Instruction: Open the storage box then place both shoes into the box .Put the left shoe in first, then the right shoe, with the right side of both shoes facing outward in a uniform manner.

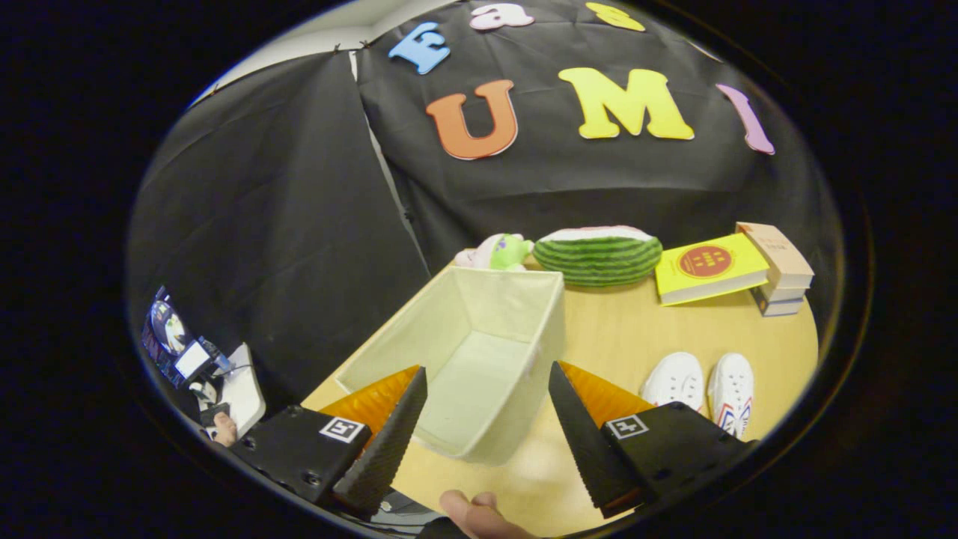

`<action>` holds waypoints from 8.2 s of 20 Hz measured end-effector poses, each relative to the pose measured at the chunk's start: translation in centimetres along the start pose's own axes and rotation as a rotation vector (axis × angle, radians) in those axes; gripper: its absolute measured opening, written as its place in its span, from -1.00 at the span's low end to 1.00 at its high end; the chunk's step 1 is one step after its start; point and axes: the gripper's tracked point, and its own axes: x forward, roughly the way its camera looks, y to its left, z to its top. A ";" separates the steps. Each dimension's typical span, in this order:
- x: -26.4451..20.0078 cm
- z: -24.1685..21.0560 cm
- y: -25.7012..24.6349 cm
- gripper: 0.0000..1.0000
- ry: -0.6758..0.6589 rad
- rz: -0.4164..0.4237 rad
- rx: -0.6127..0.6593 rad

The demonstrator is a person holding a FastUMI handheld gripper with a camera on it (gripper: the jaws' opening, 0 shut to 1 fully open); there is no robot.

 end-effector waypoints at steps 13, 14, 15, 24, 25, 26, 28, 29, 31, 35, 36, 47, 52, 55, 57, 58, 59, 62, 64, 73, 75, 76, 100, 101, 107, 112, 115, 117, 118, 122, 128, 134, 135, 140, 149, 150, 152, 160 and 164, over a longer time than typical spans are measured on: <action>-0.5 -10.3 -20.3 0.93 0.218 -0.346 0.129; -0.5 -11.2 -20.9 0.88 0.252 -0.349 0.148; -0.4 -11.8 -21.2 0.78 0.293 -0.339 0.163; 2.7 -14.1 -22.7 -0.42 0.449 -0.315 0.183; 3.1 -14.2 -22.9 -0.57 0.442 -0.317 0.203; 3.0 -14.0 -22.7 -0.69 0.432 -0.319 0.234; 3.4 -13.0 -22.2 -0.87 0.369 -0.237 0.269; 3.4 -12.4 -21.7 -0.88 0.345 -0.203 0.296; 2.7 -12.5 -21.8 -0.88 0.339 -0.201 0.419; 1.7 -10.8 -21.7 -0.88 0.321 -0.170 0.481; 1.3 -10.3 -21.6 -0.88 0.312 -0.165 0.473; -3.7 -1.5 -14.3 -0.89 0.204 -0.129 0.373; -4.7 3.3 -6.1 -0.88 0.110 -0.014 0.369; -3.6 3.8 -1.8 -0.88 0.101 -0.011 0.390; -1.8 3.7 0.7 -0.88 0.109 -0.005 0.422; -0.8 3.4 2.0 -0.88 0.122 0.011 0.458; 0.4 2.8 3.3 -0.88 0.137 0.031 0.503; 3.4 1.9 5.7 -0.88 0.162 0.044 0.521; 5.1 0.9 6.8 -0.88 0.173 0.023 0.500; 11.2 -0.9 10.5 -0.88 0.155 -0.011 0.401; 12.0 -1.5 10.4 -0.89 0.149 -0.026 0.384; 12.3 -1.6 10.3 -0.88 0.141 -0.035 0.384; -5.0 0.0 -2.8 1.00 -0.041 -0.321 -0.193; -5.9 -0.1 -4.3 1.00 -0.036 -0.339 -0.208; -9.1 -2.7 -14.3 1.00 0.049 -0.441 -0.206; -8.7 -6.5 -22.8 1.00 0.174 -0.527 -0.151; -8.3 -8.7 -27.5 1.00 0.240 -0.597 -0.156; -7.9 -10.1 -30.0 1.00 0.281 -0.617 -0.132; -7.7 -11.3 -31.1 1.00 0.317 -0.615 -0.113; -7.7 -13.7 -33.6 1.00 0.436 -0.607 -0.161; -6.4 -14.8 -34.2 1.00 0.466 -0.595 -0.132; -5.3 -15.7 -33.7 0.80 0.478 -0.554 -0.087; -4.9 -15.7 -33.4 0.68 0.478 -0.536 -0.080; -4.5 -15.6 -32.3 -0.19 0.478 -0.530 -0.100; -4.8 -14.7 -32.1 -0.89 0.352 -0.515 0.121; -4.8 -14.7 -31.8 -0.89 0.339 -0.499 0.151; -5.0 -14.6 -31.2 -0.89 0.327 -0.462 0.213; -6.6 -12.5 -27.9 -0.89 0.251 -0.378 0.285; -7.7 -10.4 -25.4 -0.89 0.217 -0.361 0.276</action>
